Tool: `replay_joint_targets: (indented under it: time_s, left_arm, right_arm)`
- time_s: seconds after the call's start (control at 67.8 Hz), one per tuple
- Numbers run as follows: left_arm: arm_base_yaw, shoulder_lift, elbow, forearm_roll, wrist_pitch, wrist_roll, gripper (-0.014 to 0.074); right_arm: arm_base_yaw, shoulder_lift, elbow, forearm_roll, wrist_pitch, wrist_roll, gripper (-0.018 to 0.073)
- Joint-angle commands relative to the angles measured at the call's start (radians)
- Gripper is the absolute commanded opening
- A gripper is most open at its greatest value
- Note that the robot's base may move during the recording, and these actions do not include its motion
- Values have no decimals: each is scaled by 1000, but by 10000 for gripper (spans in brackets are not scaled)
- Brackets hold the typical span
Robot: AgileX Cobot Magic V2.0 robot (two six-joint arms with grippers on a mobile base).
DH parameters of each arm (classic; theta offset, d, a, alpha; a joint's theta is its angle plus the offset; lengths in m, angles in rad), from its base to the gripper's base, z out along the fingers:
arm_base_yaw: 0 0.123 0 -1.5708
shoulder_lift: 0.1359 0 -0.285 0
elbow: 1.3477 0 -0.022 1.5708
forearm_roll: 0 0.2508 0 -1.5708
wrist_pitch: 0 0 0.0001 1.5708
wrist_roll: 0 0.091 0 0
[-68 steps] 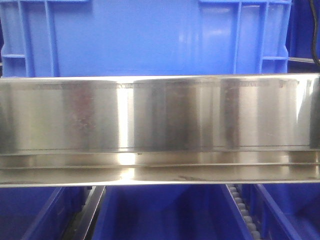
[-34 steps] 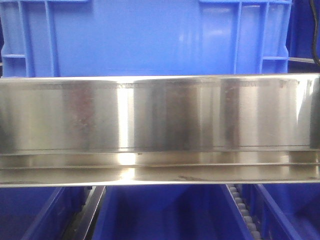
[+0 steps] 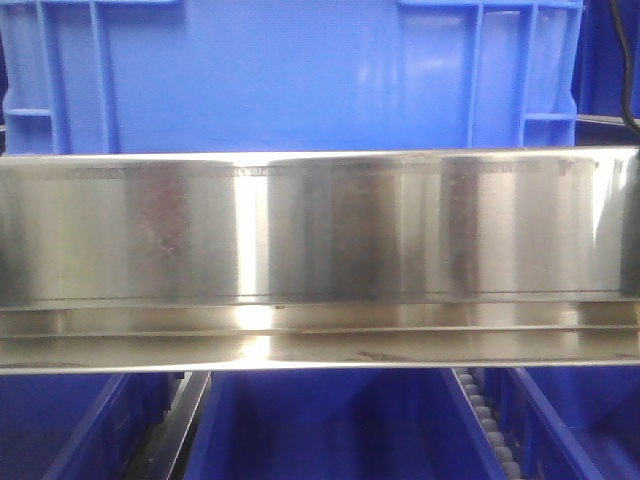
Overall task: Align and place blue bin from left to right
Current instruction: 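Close both grippers on the blue bin's side walls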
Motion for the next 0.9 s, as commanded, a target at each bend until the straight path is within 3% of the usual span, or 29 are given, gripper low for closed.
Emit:
replay_joint_targets:
  time_s: [0.0, 0.177, 0.59, 0.781, 0.885]
  left_arm:
    - [-5, 0, -5, 8, 1, -9, 317]
    - [-5, 0, -5, 7, 3, -62, 317]
    - [-5, 2, -5, 3, 12, -62, 314]
    - [-5, 10, -5, -2, 19, -62, 238]
    - [-5, 17, -5, -2, 37, -62, 157]
  right_arm:
    - [-1, 9, 1, -13, 3, -7, 253]
    - [-1, 9, 1, -13, 3, -7, 253]
    - [-1, 9, 1, -13, -2, -7, 253]
    - [-1, 9, 1, -13, -3, -7, 250]
    - [-1, 9, 1, -13, -3, -7, 160]
